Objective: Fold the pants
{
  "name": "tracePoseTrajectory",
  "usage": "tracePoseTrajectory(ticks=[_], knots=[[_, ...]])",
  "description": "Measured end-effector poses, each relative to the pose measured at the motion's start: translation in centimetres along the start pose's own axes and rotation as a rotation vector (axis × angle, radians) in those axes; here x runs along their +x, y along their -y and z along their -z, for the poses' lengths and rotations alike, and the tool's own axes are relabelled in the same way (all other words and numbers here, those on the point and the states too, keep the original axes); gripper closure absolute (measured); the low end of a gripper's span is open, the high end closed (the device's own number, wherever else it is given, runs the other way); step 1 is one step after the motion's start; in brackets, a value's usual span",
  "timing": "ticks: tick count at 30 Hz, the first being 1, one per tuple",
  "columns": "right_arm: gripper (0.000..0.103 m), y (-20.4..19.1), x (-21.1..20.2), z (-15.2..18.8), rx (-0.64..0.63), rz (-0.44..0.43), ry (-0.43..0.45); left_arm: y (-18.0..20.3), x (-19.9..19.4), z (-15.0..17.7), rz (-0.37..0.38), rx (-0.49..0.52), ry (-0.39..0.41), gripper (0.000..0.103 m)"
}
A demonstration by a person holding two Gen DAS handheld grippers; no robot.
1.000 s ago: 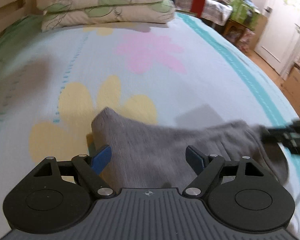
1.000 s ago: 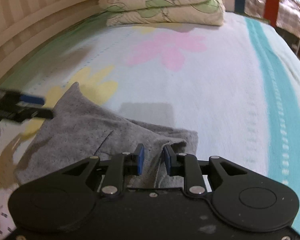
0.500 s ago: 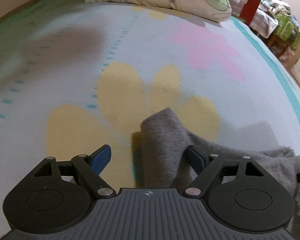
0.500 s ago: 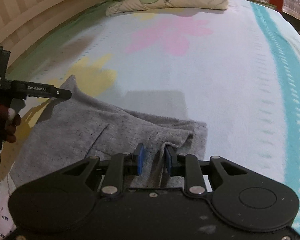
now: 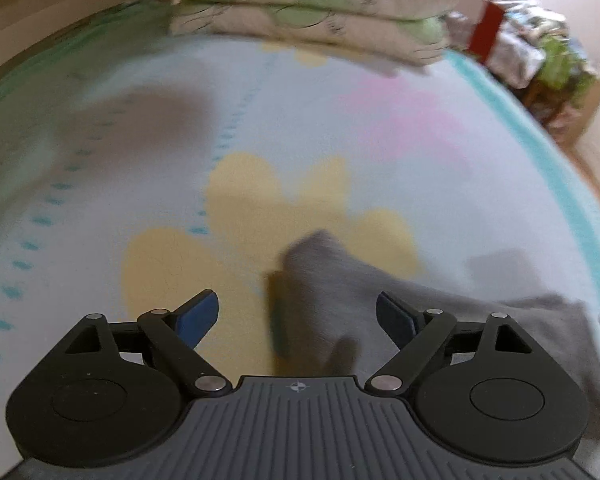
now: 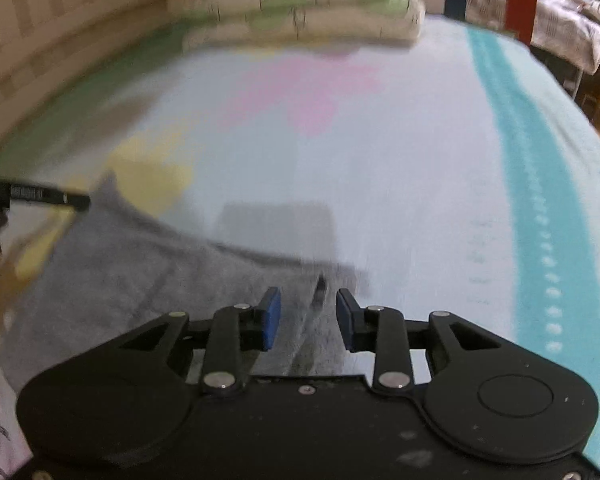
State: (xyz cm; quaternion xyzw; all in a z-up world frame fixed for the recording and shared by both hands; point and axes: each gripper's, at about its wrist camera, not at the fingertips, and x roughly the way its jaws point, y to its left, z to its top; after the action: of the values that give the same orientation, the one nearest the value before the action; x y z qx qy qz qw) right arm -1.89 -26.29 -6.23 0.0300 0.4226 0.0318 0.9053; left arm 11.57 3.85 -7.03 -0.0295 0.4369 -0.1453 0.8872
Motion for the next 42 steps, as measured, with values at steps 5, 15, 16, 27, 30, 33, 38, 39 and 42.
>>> tracePoseTrajectory(ticks=[5,15,16,27,30,33,38,39,42], knots=[[0.070,-2.6,-2.4,0.8,-0.093,-0.113,0.022,2.7,-2.1,3.2,0.143,0.064,-0.072,0.016],[0.069,-5.5,-1.1,6.0,-0.280,-0.016,-0.120,3.1,-1.5,7.8,0.147,0.054,-0.167,0.012],[0.068,-5.6,-1.4,6.1,-0.280,-0.012,-0.119,3.0,-1.5,7.7,0.150,0.052,-0.167,0.012],[0.053,-1.7,0.3,4.2,-0.040,0.018,-0.117,0.6,-0.5,7.4,0.151,-0.075,-0.181,0.009],[0.048,-0.8,1.4,4.1,-0.005,0.012,-0.132,0.5,-0.3,7.2,0.163,-0.069,-0.187,0.005],[0.043,-0.2,2.3,4.0,0.029,0.005,-0.143,0.9,0.2,6.9,0.169,-0.047,-0.209,0.001],[0.039,1.2,3.2,4.1,0.121,-0.032,-0.152,0.9,1.1,6.1,0.178,-0.043,-0.210,0.001],[0.038,1.6,3.5,4.1,0.152,-0.046,-0.154,0.8,1.3,5.9,0.186,-0.053,-0.209,0.001],[0.036,3.2,4.2,4.4,0.257,-0.098,-0.162,0.4,1.5,5.7,0.202,-0.075,-0.208,0.001]])
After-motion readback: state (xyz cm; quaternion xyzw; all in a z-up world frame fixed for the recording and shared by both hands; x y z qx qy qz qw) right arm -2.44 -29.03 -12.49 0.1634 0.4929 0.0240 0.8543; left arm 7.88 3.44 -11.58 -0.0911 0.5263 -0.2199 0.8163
